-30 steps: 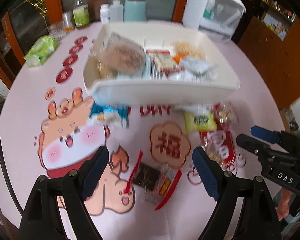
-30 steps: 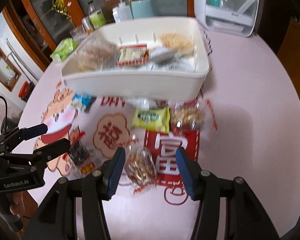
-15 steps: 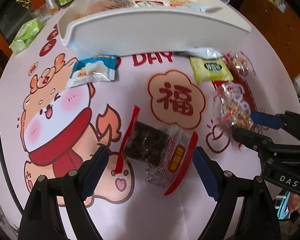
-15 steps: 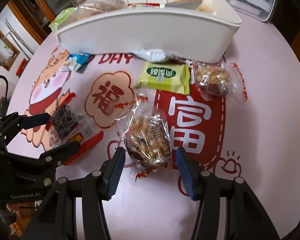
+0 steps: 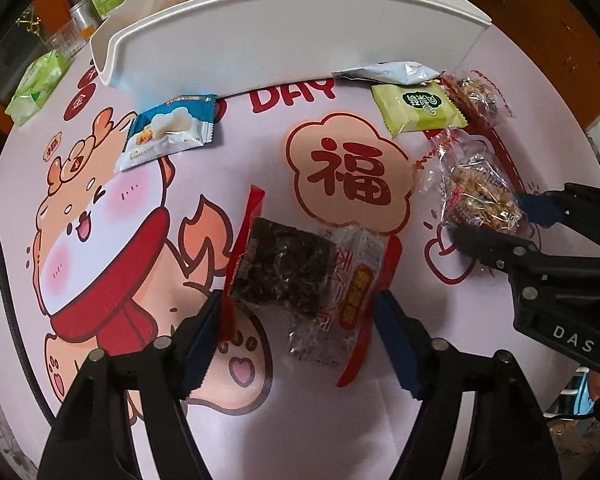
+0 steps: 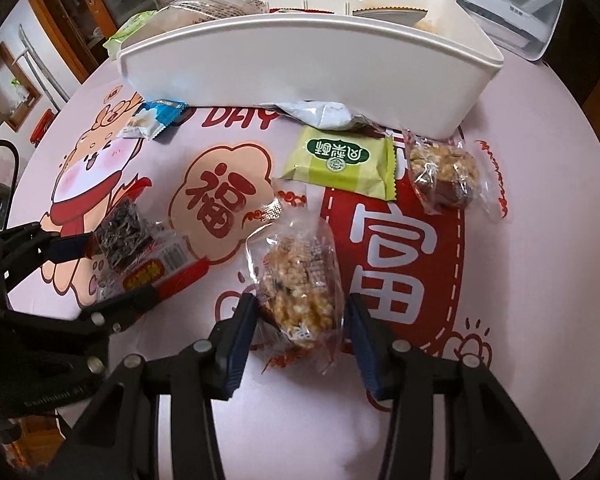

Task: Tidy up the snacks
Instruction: 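Grasp the dark chocolate packet with left tool while right tool grasps clear nut bag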

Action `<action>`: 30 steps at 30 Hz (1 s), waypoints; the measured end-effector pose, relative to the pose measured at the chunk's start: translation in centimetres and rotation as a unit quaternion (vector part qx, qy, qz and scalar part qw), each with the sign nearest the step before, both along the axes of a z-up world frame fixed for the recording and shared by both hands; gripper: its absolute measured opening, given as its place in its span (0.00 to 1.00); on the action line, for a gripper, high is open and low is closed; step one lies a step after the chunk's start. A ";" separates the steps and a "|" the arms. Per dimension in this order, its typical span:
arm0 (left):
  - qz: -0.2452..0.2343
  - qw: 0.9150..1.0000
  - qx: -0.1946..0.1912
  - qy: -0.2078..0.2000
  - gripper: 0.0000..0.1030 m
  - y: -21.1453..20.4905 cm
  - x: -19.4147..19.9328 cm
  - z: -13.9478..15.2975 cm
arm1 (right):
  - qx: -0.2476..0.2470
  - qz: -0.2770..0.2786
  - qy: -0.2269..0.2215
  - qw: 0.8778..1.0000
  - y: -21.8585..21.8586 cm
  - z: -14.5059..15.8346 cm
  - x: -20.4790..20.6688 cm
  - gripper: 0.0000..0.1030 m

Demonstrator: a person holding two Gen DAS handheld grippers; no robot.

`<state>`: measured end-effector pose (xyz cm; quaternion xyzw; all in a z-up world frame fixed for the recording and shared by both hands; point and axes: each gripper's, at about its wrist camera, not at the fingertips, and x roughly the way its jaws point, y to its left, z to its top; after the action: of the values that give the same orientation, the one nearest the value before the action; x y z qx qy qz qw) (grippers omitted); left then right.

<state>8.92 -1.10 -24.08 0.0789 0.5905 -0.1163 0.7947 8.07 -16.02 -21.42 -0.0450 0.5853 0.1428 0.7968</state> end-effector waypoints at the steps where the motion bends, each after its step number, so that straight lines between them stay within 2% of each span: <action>1: 0.000 1.000 -0.005 -0.001 0.64 0.2 0.0 0.1 | 0.000 0.000 -0.001 1.000 0.3 -0.1 0.1 0.44; 3: 0.001 1.000 -0.019 -0.003 0.50 0.5 -0.1 0.5 | -0.001 0.001 -0.003 1.000 0.2 -0.2 -0.1 0.44; 5: 0.002 1.000 -0.029 -0.002 0.42 1.0 0.0 0.8 | 0.001 0.000 -0.002 1.000 0.2 -0.2 -0.2 0.44; 8: -0.001 1.000 -0.027 -0.007 0.36 1.1 -0.2 1.0 | 0.003 0.002 0.001 1.000 0.1 -0.1 -0.5 0.44; 13: -0.004 0.999 -0.026 -0.020 0.36 0.6 -1.0 1.4 | 0.012 0.000 0.004 1.000 -0.3 0.4 -1.2 0.44; 17: -0.002 0.999 -0.038 -0.029 0.35 0.2 -1.7 2.5 | 0.026 -0.005 -0.005 1.000 -0.9 1.9 -1.7 0.44; 23: -0.006 0.997 -0.054 -0.056 0.35 -0.2 -2.1 6.5 | 0.052 -0.015 -0.037 0.998 -1.9 6.4 -1.5 0.44; 30: -0.015 0.991 -0.045 -0.126 0.36 0.4 0.5 15.1 | 0.069 -0.022 -0.122 0.990 -3.4 15.6 1.6 0.44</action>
<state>9.38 -0.71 -8.97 0.0657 0.4782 -0.1439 0.8639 9.67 -19.43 -5.84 0.0065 0.4734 0.1586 0.8664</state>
